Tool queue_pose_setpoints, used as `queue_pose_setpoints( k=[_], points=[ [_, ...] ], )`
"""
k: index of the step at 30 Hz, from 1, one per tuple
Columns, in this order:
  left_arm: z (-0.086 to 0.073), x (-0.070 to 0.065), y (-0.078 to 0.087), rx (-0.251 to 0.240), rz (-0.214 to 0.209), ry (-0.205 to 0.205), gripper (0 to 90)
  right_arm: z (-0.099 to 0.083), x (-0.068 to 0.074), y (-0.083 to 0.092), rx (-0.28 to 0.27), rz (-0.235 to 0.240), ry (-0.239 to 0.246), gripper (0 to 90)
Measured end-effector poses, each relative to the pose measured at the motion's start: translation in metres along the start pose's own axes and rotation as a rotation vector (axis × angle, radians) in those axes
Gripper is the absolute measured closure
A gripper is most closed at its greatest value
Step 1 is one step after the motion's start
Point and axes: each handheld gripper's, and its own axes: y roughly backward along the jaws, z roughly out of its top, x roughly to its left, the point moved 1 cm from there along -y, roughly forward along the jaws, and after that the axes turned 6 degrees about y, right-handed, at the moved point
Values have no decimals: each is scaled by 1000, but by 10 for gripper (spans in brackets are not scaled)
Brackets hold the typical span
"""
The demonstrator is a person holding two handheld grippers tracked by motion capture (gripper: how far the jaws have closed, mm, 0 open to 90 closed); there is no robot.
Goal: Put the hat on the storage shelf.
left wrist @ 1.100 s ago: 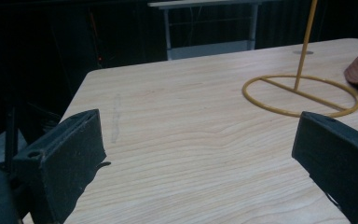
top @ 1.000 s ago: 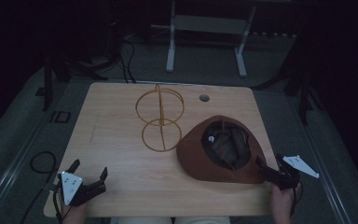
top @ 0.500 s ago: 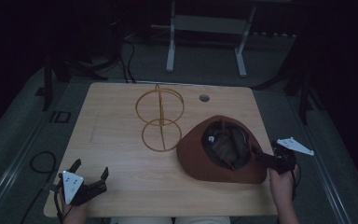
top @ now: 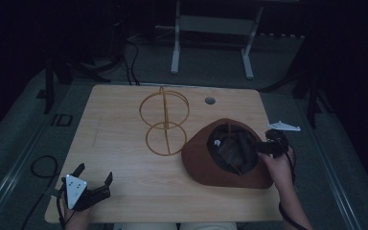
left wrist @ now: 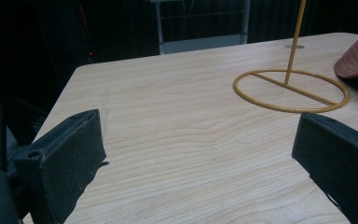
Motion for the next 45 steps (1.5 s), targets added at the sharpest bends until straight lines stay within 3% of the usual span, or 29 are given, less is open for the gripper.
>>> queue_pose_setpoints(
  k=[2,7,18,23,29,31,34,37,38,45],
  points=[
    [0,0,0,-4,-6,3,28,3,3,-7,28,-2,24,227],
    [0,1,1,1,-3,2,28,7,5,-26,104,-13,52,201],
    [1,-1,1,7,8,-14,28,1,12,-65,252,-51,80,284],
    [1,0,2,14,13,-11,28,-2,14,-72,292,-78,67,367],
    [1,1,3,19,16,-11,29,-5,20,-79,321,-144,89,480],
    [1,-1,3,10,10,-8,29,-7,20,-80,308,-153,72,498],
    [1,-4,3,14,14,-39,29,-9,20,-79,289,-168,60,559],
    [2,-5,3,9,20,-51,29,-12,21,-76,267,-225,92,784],
    [3,-5,4,4,15,-41,29,-11,22,-72,249,-232,96,819],
    [5,-6,3,14,-26,28,29,8,18,-25,27,-205,20,844]
  ],
)
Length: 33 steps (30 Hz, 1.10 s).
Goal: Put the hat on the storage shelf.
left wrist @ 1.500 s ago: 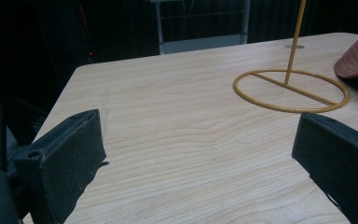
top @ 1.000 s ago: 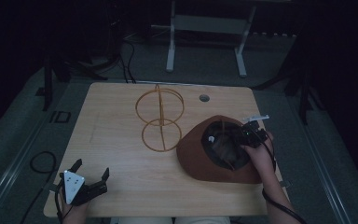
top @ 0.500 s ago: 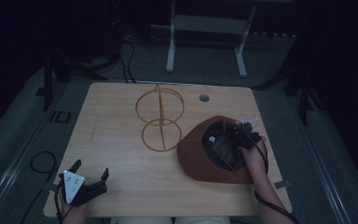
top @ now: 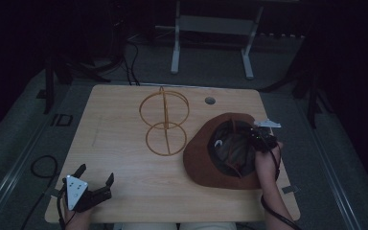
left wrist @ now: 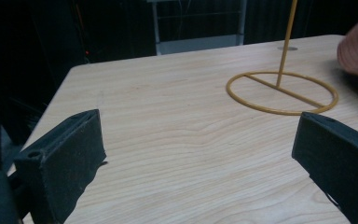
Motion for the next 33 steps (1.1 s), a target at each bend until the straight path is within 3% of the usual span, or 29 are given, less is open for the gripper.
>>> queue_pose_setpoints(
  k=[2,9,12,13,15,16,19,21,22,26,28,29,33],
  points=[
    [1,-1,0,13,-9,10,29,7,-2,17,-63,10,-13,844],
    [4,-7,1,67,-26,36,29,21,-11,56,-186,-9,-35,846],
    [8,-10,3,94,-65,61,29,22,-17,68,-217,-17,-54,846],
    [11,-12,3,110,-95,42,29,22,-19,72,-229,-18,-62,846],
    [12,-14,4,109,-106,40,29,23,-21,78,-242,-19,-65,846],
    [21,-22,5,124,-160,43,29,25,-24,90,-270,-28,-68,846],
    [32,-32,6,145,-196,38,29,28,-27,103,-304,-37,-72,846],
    [32,-32,6,145,-196,38,29,29,-28,107,-315,-42,-74,846],
    [46,-44,5,157,-249,41,30,31,-31,117,-342,-40,-84,846],
    [60,-58,3,164,-292,42,47,33,-33,129,-368,-39,-84,845],
    [73,-72,1,189,-320,12,47,33,-33,133,-381,-36,-87,845],
    [73,-72,1,189,-320,12,51,33,-33,135,-382,-35,-87,845],
    [96,-96,-4,208,-364,-7,57,31,-29,140,-386,-34,-77,845]
  ],
)
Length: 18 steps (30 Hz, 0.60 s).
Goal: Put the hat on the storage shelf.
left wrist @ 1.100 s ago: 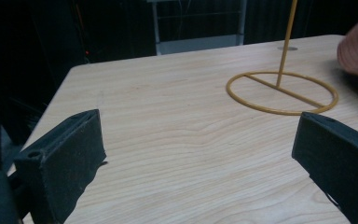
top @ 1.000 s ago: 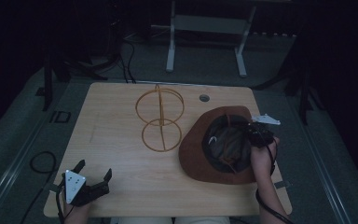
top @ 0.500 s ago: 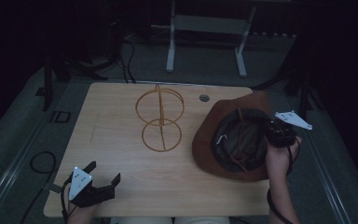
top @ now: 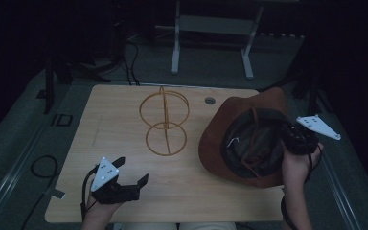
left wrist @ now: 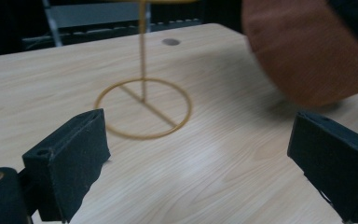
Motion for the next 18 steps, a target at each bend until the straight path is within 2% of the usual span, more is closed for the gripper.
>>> queue_pose_setpoints(
  k=[7,9,11,14,16,18],
  points=[
    [46,-43,-20,-27,-57,-134,65,0,2,5,-13,-4,-1,845],
    [56,-53,-29,-35,-87,-144,65,0,3,6,-12,0,-4,845],
    [60,-58,-35,-33,-87,-154,65,-1,3,7,-12,0,-1,845],
    [72,-73,-54,-23,-100,-198,65,-1,2,9,-27,14,-6,843],
    [78,-78,-62,-14,-121,-195,65,-1,3,11,-34,20,-11,844],
    [84,-82,-70,-19,-123,-199,65,0,5,13,-41,29,-11,844]
  ],
)
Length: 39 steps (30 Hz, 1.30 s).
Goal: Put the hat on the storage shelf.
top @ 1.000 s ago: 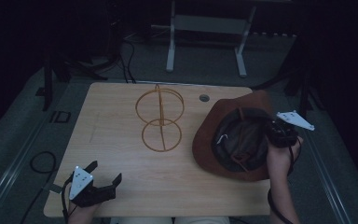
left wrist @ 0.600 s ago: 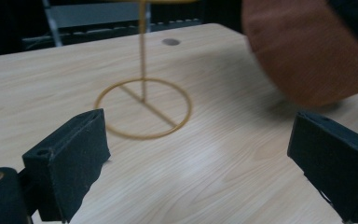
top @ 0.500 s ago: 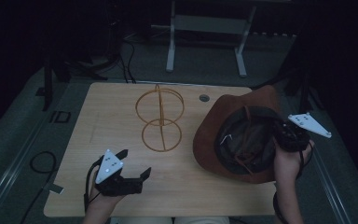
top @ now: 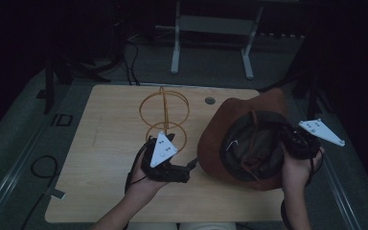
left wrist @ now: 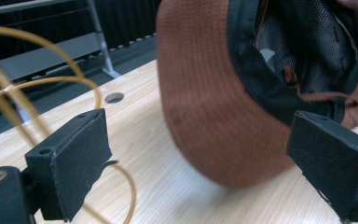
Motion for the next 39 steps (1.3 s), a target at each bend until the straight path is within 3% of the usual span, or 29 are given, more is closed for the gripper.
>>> queue_pose_setpoints(
  k=[4,8,12,14,19,27,29,31,35,38,39],
  points=[
    [14,-4,-21,-6,-12,9,65,2,6,3,-1,6,13,844],
    [25,-14,-44,-1,2,-22,65,5,10,5,-11,-6,19,843],
    [33,-21,-66,19,70,-40,65,6,11,6,-22,-11,17,843],
    [37,-22,-75,16,78,-25,65,6,11,7,-22,-14,20,843],
    [44,-25,-94,17,84,-16,65,5,13,7,-20,-10,17,842],
    [47,-32,-118,63,96,-30,65,4,20,4,-16,26,28,841],
    [46,-34,-123,81,118,-54,66,4,23,4,-20,31,31,841],
    [46,-33,-126,89,133,-45,84,4,23,5,-23,37,26,841],
    [46,-29,-130,86,192,-65,197,6,29,10,-35,45,34,841],
    [47,-26,-133,68,224,-100,407,7,33,13,-42,37,46,841],
    [47,-25,-133,64,222,-101,530,7,34,14,-43,38,48,841]
  ],
)
